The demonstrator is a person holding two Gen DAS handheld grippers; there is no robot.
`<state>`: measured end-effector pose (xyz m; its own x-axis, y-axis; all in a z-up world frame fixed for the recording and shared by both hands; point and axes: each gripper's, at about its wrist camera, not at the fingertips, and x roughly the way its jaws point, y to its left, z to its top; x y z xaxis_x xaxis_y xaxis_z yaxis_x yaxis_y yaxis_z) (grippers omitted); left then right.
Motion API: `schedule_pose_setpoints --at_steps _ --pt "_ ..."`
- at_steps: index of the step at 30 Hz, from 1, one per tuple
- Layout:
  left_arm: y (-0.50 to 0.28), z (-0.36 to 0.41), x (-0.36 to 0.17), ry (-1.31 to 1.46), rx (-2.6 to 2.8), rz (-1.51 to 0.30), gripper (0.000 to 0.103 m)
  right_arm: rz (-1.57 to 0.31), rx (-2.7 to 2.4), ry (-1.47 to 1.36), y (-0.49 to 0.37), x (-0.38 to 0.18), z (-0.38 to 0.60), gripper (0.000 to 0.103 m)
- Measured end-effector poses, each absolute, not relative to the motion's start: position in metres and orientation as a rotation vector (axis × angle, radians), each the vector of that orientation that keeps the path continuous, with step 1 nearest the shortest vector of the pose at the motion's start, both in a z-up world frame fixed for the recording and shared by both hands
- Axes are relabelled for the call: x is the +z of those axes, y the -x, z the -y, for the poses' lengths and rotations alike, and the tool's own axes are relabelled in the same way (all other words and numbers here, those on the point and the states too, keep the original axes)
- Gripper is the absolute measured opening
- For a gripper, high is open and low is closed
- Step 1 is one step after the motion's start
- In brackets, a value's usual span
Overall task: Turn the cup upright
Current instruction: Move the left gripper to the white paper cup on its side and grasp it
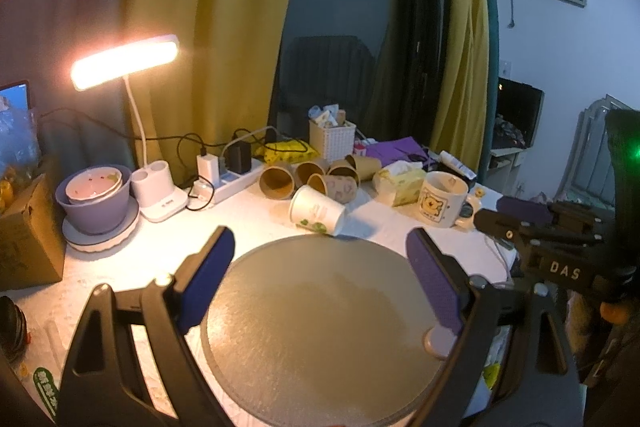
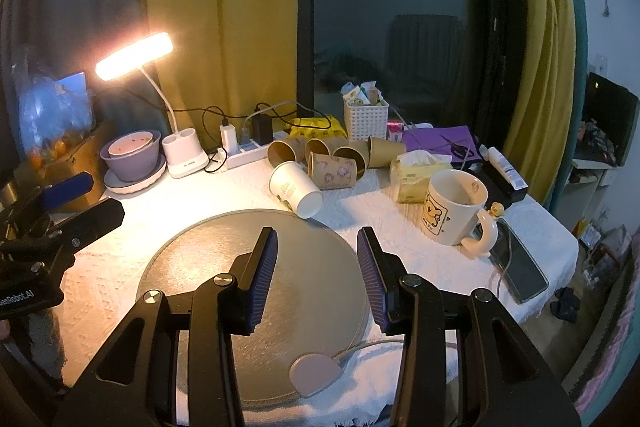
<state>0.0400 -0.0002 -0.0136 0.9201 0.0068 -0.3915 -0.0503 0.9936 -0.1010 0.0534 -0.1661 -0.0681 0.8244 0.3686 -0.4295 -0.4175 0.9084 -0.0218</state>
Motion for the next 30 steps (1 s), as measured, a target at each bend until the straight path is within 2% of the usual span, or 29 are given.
schedule_pose_setpoints --at_steps 30 --pt "-0.194 -0.007 -0.055 0.157 0.031 -0.612 0.089 -0.567 0.421 0.107 -0.198 -0.101 0.171 0.044"
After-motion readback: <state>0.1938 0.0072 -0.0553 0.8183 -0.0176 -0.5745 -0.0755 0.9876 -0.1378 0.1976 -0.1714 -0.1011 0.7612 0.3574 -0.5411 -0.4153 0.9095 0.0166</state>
